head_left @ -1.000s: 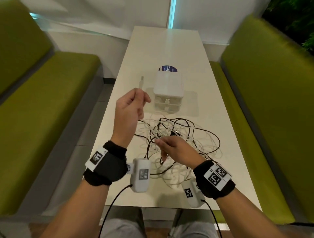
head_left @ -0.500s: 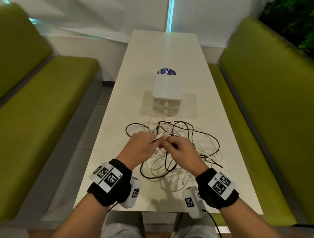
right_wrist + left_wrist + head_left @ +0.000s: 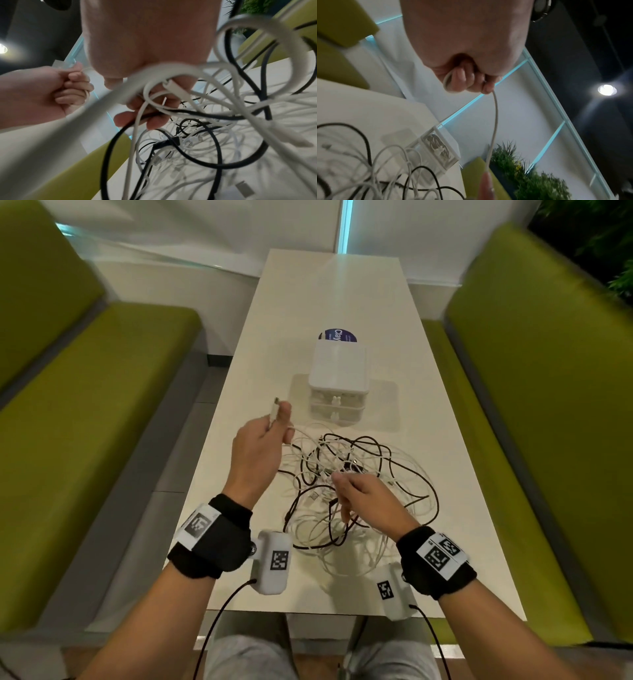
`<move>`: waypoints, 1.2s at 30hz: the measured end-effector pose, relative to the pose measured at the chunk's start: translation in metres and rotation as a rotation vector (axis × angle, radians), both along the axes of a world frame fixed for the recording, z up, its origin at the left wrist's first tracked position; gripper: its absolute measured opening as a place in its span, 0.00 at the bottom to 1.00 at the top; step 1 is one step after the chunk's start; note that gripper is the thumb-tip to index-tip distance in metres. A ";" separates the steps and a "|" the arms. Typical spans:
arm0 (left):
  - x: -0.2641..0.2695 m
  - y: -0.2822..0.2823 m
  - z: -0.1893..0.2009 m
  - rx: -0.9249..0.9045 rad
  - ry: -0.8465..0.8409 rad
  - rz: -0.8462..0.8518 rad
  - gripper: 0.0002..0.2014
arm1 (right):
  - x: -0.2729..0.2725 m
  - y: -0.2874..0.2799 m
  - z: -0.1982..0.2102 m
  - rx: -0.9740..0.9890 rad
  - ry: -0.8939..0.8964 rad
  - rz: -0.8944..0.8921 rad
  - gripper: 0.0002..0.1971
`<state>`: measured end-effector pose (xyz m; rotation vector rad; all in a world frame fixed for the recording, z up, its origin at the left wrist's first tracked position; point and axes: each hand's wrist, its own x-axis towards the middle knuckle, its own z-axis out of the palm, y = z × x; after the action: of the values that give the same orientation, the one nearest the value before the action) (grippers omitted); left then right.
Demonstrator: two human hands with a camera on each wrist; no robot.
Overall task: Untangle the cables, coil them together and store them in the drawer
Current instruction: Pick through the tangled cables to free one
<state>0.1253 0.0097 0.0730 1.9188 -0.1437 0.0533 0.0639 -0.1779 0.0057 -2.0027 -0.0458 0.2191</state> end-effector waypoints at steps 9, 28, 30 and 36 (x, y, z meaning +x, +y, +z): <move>-0.018 -0.006 -0.042 0.249 -0.212 -0.264 0.17 | -0.002 0.001 0.000 -0.221 -0.042 -0.016 0.25; -0.021 0.006 -0.059 0.561 -0.039 -0.386 0.21 | -0.007 0.001 -0.013 -0.436 -0.010 0.200 0.18; -0.012 0.016 -0.055 0.543 -0.014 -0.305 0.21 | -0.009 -0.003 -0.013 -0.434 -0.005 0.177 0.20; -0.004 0.012 -0.057 0.646 0.005 -0.200 0.15 | 0.005 0.006 -0.008 -0.484 -0.035 0.149 0.23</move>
<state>0.1215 0.0218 0.0158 2.5360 -0.3848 -0.1499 0.0690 -0.1716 -0.0023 -2.4886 -0.1792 0.3131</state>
